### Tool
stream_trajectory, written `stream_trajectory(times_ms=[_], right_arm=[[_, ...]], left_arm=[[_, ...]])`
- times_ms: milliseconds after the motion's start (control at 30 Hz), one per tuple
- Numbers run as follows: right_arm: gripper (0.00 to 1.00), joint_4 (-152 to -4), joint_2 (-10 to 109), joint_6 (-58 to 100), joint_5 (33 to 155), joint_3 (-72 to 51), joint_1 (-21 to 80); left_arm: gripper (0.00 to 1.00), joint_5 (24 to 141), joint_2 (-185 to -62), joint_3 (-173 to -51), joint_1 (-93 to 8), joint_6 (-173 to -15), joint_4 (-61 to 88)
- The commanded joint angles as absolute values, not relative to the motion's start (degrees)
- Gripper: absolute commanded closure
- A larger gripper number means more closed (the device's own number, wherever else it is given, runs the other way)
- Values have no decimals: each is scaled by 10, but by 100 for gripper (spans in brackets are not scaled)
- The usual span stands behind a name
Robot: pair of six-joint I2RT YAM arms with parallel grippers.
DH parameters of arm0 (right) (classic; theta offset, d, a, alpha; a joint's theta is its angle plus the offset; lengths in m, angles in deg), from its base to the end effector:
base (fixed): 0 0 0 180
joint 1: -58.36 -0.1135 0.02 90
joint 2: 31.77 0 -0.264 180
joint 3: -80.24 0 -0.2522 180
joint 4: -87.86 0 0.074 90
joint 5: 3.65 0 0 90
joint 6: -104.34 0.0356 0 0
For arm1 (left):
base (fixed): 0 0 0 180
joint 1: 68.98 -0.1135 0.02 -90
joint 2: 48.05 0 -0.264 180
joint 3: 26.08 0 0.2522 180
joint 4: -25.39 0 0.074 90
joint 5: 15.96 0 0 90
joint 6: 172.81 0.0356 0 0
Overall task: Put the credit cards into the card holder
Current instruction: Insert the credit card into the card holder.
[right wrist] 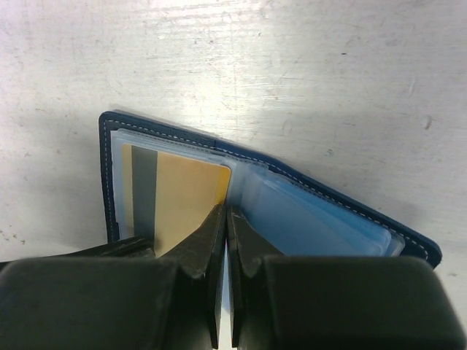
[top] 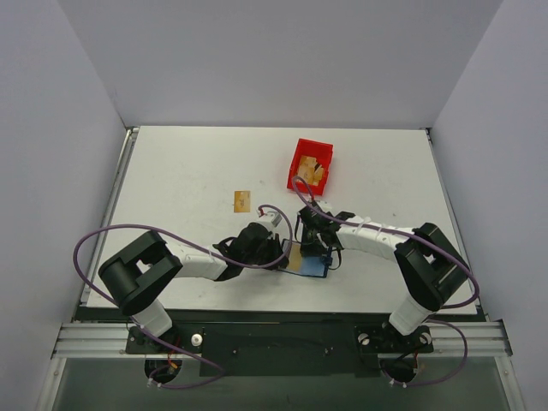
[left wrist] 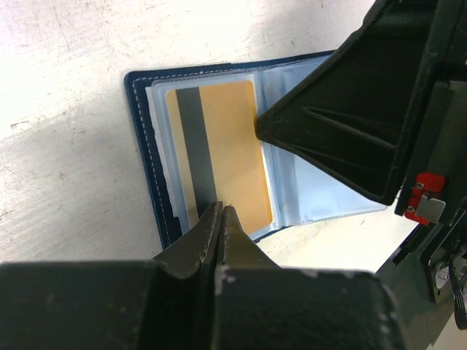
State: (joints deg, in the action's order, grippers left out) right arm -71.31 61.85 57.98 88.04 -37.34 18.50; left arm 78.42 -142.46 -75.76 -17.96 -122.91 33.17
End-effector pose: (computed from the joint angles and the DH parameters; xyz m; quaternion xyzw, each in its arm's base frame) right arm 0.2448 0.2058 0.1599 0.0264 0.9451 0.2270 0.2334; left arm 0.1910 -0.2403 0.1334 0.1021 0.8884 -0.3426 0.2880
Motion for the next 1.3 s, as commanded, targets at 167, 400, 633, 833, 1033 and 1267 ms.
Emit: stream_trajectory(times_ms=[167,400,633,833,1033,1267], right_arm=[[100,-632,608,566,812,-362,178],[100,-635,595,564,829,-361,177],[100,-626,589,560,831,-357,175],[100,-600,616,561,833,-339,174],[100,-593,639,564,834,-333,174],[100,-611,654,564,841,-335,174]], left_arm=[[100,774,-1425,-747,-176,-1224,273],[100,775,-1428,-746,-176,-1224,274],[100,775,-1427,-746,-176,-1227,275],[100,776,-1427,-748,-176,-1225,276],[100,776,-1426,-751,-176,-1224,273],[100,780,-1409,-761,-176,-1223,253]])
